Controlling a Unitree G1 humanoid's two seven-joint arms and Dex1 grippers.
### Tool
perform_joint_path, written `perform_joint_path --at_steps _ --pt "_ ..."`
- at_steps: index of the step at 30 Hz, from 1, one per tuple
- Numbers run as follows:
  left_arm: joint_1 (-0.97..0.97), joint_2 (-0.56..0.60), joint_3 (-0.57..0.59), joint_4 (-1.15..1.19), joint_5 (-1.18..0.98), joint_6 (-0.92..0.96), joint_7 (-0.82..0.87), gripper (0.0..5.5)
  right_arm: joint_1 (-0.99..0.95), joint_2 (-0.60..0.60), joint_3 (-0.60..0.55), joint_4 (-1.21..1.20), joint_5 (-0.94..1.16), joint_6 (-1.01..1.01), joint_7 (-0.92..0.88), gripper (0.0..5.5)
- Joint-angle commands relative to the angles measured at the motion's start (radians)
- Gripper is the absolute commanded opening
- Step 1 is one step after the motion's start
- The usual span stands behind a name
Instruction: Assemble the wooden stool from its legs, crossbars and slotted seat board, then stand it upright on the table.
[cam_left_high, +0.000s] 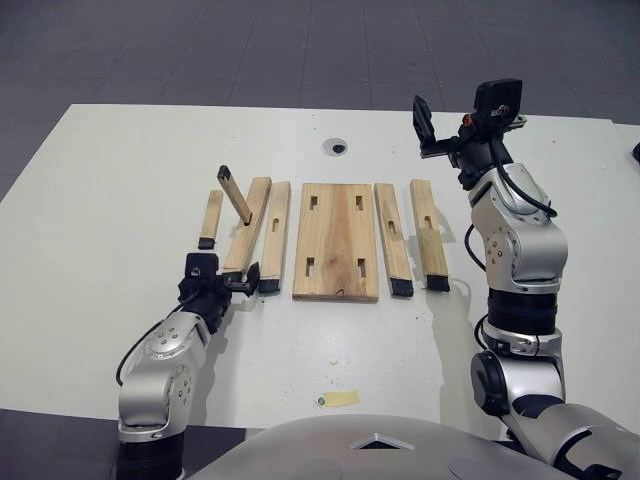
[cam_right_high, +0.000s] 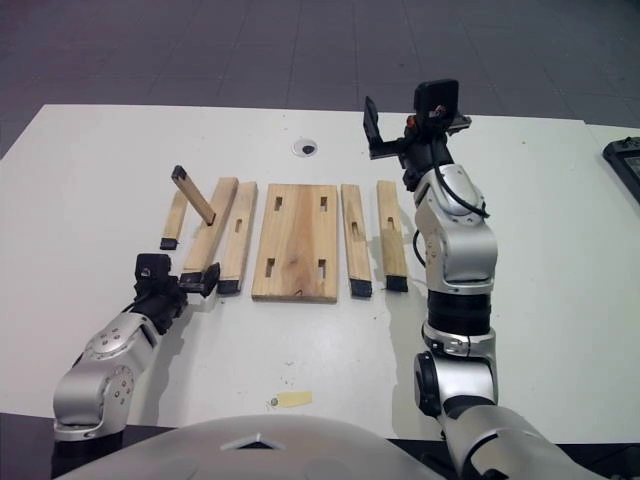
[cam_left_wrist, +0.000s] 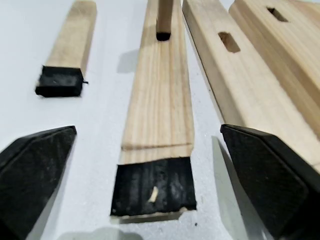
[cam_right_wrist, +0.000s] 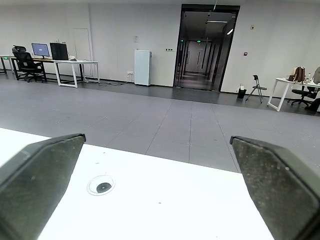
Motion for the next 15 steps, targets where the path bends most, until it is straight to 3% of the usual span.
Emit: perform_joint_path --at_steps 1,4,15 --pt "-0.036 0.008 -0.017 0.039 0.008 0.040 -0.007 5.37 -0.013 -0.001 0.002 0.011 0.000 -0.002 0.006 5.40" --pt "-0.058 0.002 -0.009 0.058 0.004 0.058 -0.004 5.07 -0.022 0.000 0.003 0.014 0.001 -0.005 0.008 5.40" --pt "-0.104 0.017 -0.003 0.078 -0.003 0.114 -0.027 3.16 -0.043 0.006 -0.003 0.022 0.004 -0.002 0.001 5.40"
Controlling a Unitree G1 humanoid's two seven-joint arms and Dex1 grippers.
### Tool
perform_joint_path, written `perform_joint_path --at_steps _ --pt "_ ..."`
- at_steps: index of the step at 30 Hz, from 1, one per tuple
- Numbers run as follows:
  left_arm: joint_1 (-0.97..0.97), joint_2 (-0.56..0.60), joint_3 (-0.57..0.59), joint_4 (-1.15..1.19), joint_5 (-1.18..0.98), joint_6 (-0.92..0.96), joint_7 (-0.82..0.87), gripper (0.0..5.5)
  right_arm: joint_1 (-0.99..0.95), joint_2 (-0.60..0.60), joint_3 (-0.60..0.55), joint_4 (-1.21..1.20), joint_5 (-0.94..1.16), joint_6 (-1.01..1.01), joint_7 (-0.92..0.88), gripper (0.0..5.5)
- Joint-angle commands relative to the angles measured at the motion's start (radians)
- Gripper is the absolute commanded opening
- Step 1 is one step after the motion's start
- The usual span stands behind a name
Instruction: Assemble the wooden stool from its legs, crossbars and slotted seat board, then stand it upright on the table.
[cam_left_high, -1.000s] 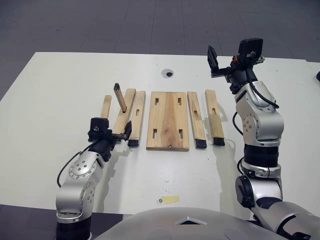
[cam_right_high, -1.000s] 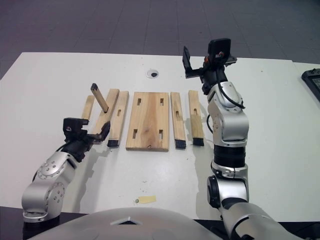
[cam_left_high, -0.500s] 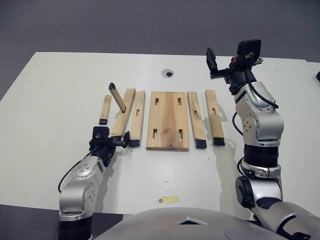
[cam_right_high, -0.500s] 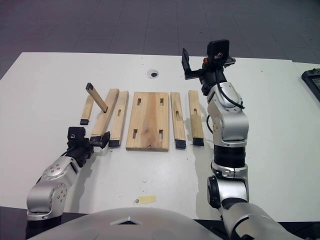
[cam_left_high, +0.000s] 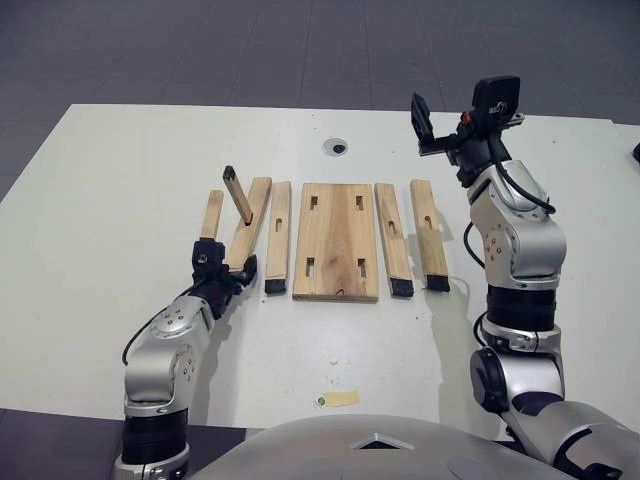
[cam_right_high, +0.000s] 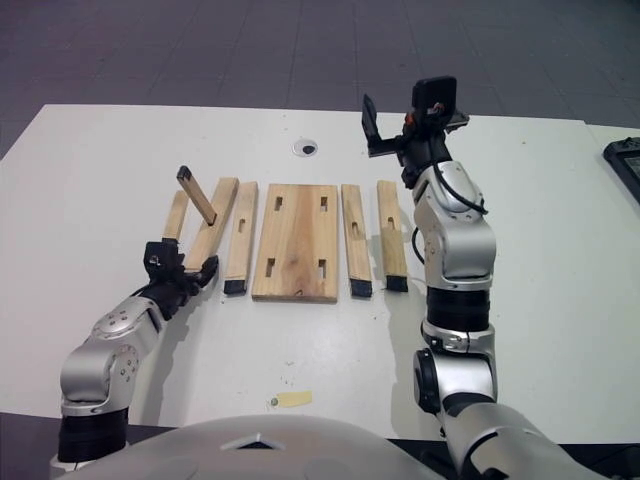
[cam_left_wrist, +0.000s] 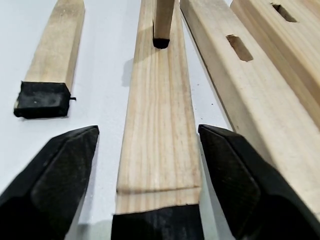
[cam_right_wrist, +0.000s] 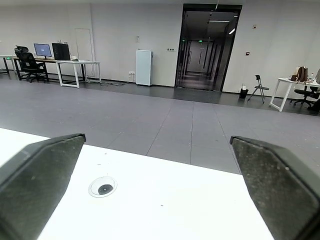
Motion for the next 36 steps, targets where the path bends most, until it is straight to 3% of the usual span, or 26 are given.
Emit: perform_joint_path --at_steps 1,7,14,18,20,25,34,36 --pt "0.004 0.007 -0.015 0.015 -0.004 0.039 -0.016 2.97 -0.021 0.005 -0.004 0.000 0.004 0.003 -0.005 5.40" --pt "0.003 0.012 -0.020 0.022 0.007 0.028 -0.019 2.05 -0.024 0.008 -0.005 0.001 0.009 0.009 -0.008 5.40" --pt "-0.070 0.025 -0.001 0.047 0.044 -0.088 -0.014 2.04 -0.046 0.030 -0.042 0.038 0.070 0.069 -0.005 5.40" --pt "-0.179 0.068 0.044 -0.034 -0.025 -0.239 -0.138 2.04 -0.171 0.142 -0.353 0.109 0.548 0.349 -0.043 5.40" --pt "-0.213 0.092 0.052 -0.072 -0.059 -0.270 -0.199 2.04 -0.224 0.166 -0.430 0.151 0.716 0.418 -0.077 5.40" --pt "-0.259 0.145 0.040 -0.118 -0.093 -0.299 -0.291 2.04 -0.303 0.216 -0.374 0.135 0.856 0.485 -0.103 5.40" --pt "-0.308 0.150 -0.092 -0.105 -0.058 -0.319 -0.329 2.04 -0.358 0.268 -0.299 0.233 0.860 0.427 -0.124 5.40" --pt "-0.305 0.147 -0.099 -0.110 -0.057 -0.320 -0.329 2.04 -0.374 0.264 -0.304 0.266 0.857 0.415 -0.126 5.11"
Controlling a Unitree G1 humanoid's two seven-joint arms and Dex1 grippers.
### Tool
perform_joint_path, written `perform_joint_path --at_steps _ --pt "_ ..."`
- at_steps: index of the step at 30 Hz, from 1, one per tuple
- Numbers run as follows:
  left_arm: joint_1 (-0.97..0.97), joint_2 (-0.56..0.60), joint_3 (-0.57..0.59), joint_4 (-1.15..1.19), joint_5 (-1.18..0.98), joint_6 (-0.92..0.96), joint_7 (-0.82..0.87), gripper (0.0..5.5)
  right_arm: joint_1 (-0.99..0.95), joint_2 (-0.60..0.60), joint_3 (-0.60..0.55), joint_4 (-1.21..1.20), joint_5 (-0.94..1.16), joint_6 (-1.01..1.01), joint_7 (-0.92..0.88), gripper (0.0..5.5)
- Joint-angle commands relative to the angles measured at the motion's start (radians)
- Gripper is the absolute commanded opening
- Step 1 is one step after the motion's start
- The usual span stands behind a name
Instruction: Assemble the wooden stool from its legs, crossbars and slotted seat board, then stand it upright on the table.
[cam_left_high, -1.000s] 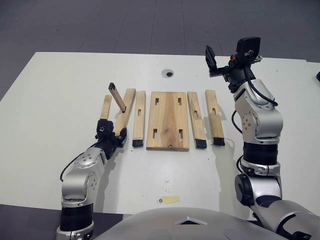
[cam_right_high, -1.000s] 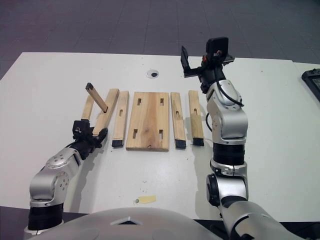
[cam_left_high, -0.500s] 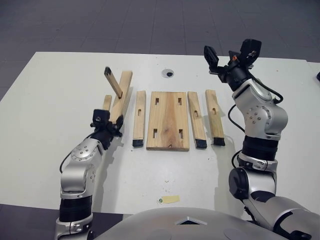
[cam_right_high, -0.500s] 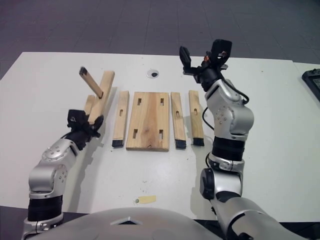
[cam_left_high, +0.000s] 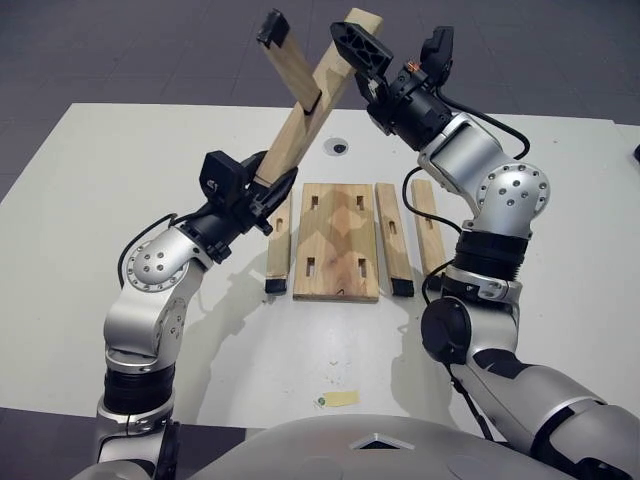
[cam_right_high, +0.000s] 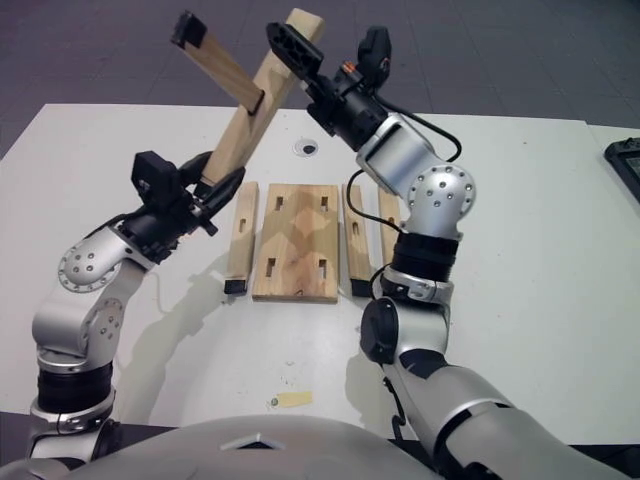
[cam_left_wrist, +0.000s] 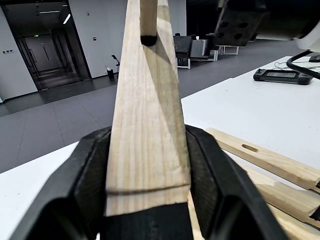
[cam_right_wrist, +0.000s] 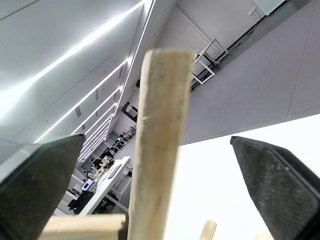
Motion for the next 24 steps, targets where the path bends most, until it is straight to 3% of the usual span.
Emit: perform_joint_path --at_steps 1,24 --pt "-0.013 0.006 -0.017 -0.003 0.012 -0.017 -0.002 2.04 -0.057 -0.006 -0.002 0.056 0.010 -0.026 -0.013 4.96" --pt "-0.010 0.003 -0.042 0.040 0.068 -0.065 -0.001 2.04 -0.015 -0.031 -0.019 0.057 0.063 -0.015 -0.079 1.26"
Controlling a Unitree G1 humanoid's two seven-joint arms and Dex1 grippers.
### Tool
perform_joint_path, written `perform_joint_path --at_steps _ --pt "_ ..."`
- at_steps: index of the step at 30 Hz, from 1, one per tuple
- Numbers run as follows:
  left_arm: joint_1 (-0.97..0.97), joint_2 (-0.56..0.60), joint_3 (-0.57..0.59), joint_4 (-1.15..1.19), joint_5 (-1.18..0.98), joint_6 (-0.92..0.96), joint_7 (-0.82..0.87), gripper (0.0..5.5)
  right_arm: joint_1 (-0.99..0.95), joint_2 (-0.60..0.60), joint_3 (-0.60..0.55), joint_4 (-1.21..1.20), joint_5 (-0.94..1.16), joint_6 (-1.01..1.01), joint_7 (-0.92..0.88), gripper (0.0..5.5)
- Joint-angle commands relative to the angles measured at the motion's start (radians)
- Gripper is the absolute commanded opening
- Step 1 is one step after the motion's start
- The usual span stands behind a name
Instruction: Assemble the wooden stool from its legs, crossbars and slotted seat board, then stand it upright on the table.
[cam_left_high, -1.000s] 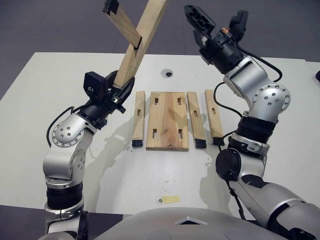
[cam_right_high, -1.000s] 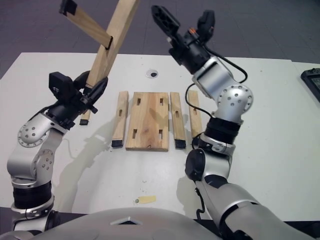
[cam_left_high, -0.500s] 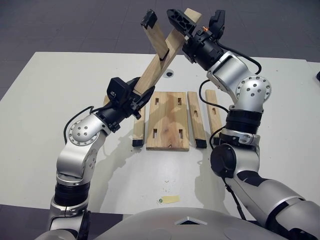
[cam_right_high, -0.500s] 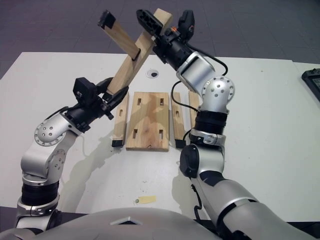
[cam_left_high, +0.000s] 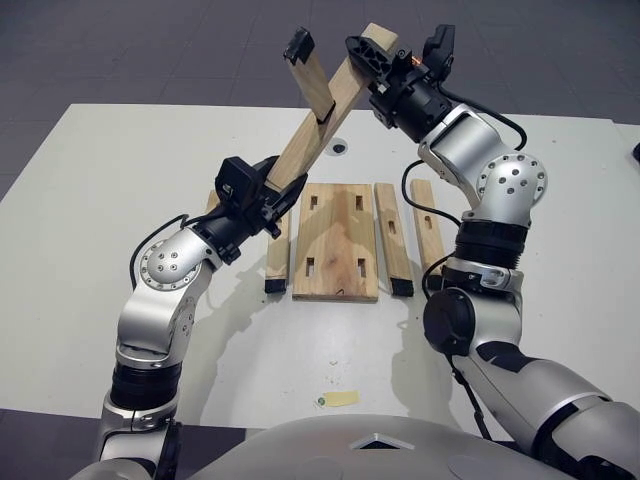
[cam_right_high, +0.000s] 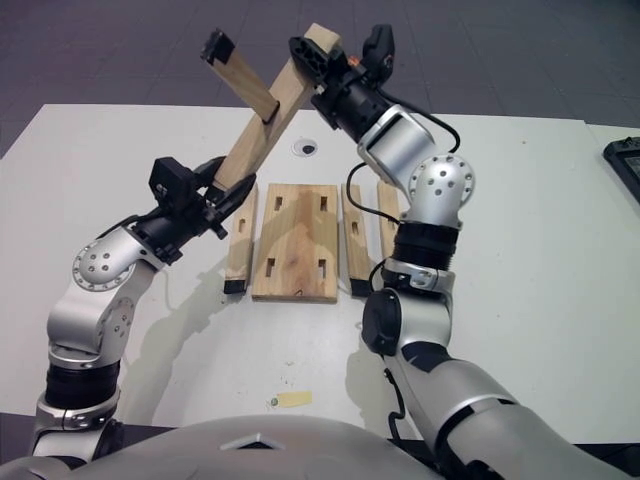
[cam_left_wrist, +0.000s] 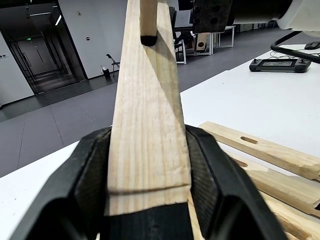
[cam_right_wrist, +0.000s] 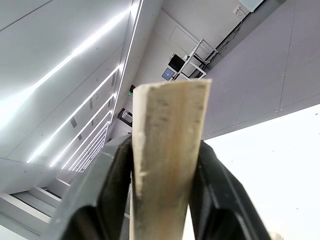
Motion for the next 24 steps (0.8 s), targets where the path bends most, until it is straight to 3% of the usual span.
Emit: perform_joint_path --at_steps 1,15,16,24 --pt "-0.009 0.004 -0.009 0.000 0.015 -0.018 0.003 2.04 0.023 -0.015 0.009 -0.026 0.007 0.012 -0.018 1.22" --pt "-0.004 -0.014 -0.031 0.007 0.002 -0.004 0.004 2.04 0.071 -0.045 0.095 -0.123 -0.066 -0.056 0.024 1.14" --pt "-0.007 -0.015 -0.033 0.009 0.003 -0.003 0.008 2.41 0.071 -0.046 0.097 -0.127 -0.070 -0.065 0.028 1.14" --pt "-0.021 -0.016 -0.047 0.041 0.015 0.023 0.024 3.58 0.064 -0.046 0.082 -0.147 -0.107 -0.161 0.030 1.03"
